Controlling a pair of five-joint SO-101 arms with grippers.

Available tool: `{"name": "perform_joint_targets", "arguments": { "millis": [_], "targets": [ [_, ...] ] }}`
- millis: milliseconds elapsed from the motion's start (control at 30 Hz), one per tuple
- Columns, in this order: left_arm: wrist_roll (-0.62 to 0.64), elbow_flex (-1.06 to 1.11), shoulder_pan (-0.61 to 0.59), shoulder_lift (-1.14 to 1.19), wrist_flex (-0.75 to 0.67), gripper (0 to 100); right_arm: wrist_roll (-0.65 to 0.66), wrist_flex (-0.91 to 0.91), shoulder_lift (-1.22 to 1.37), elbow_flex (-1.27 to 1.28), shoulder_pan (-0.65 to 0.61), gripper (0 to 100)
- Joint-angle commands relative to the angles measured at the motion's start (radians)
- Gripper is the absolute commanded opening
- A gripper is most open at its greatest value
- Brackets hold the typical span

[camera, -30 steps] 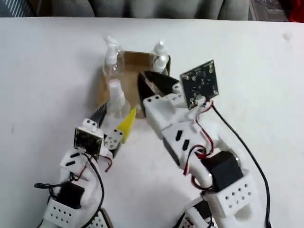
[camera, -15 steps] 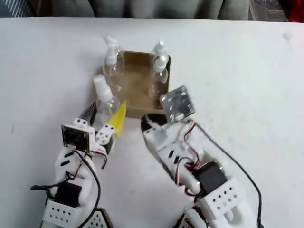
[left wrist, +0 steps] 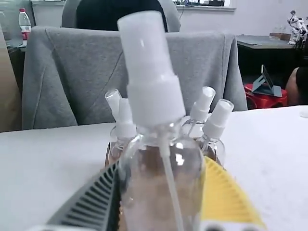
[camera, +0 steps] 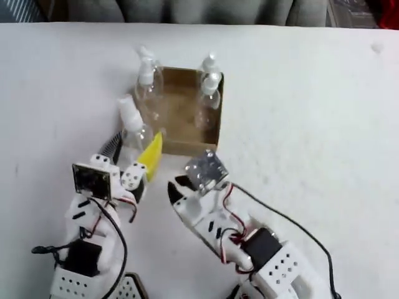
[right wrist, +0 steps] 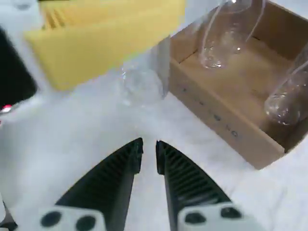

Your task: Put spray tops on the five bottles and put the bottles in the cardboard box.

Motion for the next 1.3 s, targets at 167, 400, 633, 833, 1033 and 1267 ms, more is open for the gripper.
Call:
{"name": "perform_joint_targets", "arguments": {
  "millis": [167,400,633,833,1033,1267],
  "targets": [
    [0.069,-0.272,-0.025,0.518,-0.15,2,0.017,-0.226,-0.074,0.13,-0.143,1.5],
    [0.149,-0.344,-0.127,0.694,-0.15,2,0.015,-0.555,-0.145,0.307,-0.211,1.5],
    [0.15,-0.344,-0.081,0.696,-0.143,2,0.015,-0.668,-0.104,0.35,-0.209,1.5],
    [0.15,-0.35,-0.079,0.661,-0.081,2,0.015,-0.796,0.053,0.347,-0.209,1.5],
    [0.147,-0.321,-0.073,0.438,0.061,2,0.018,-0.938,0.203,0.33,-0.203,1.5],
    [0.147,-0.273,0.015,0.246,0.189,2,0.017,-0.967,0.295,0.296,-0.17,1.5]
  ]
}}
